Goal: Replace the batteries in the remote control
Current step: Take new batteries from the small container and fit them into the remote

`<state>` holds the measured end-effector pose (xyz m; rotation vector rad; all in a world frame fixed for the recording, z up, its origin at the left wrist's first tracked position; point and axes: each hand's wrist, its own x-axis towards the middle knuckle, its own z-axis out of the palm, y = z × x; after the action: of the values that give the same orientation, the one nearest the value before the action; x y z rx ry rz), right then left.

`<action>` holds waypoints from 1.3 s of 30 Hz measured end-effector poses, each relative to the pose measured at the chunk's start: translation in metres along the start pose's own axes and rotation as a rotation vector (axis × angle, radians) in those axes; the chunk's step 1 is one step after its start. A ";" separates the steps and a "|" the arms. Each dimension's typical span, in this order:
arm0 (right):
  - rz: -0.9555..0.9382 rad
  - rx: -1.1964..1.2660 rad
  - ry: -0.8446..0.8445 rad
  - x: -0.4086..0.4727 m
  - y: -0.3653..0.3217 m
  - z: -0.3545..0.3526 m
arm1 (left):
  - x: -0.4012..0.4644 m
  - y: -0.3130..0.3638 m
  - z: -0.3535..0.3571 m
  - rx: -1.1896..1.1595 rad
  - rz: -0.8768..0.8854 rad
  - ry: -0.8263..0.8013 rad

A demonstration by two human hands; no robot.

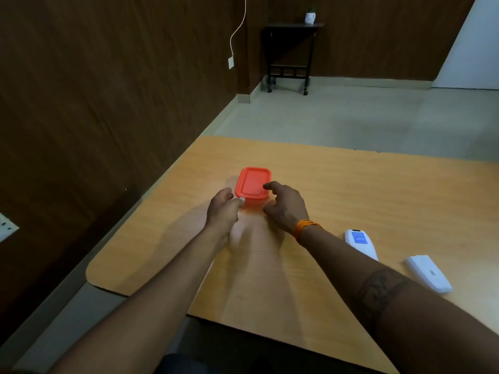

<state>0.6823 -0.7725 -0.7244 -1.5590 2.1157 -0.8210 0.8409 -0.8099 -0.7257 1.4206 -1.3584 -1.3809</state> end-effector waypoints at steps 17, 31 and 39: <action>0.231 0.554 0.317 -0.040 0.019 -0.020 | -0.054 0.005 0.012 -0.141 0.004 -0.029; 0.113 0.763 0.075 -0.147 0.065 -0.107 | -0.132 -0.004 0.035 -0.010 0.245 -0.485; -0.100 0.347 0.384 -0.160 0.087 -0.109 | -0.153 -0.013 0.069 -0.060 0.311 -0.313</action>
<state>0.6012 -0.5768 -0.7045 -1.4147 2.0027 -1.5350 0.7964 -0.6480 -0.7171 0.9306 -1.6407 -1.4588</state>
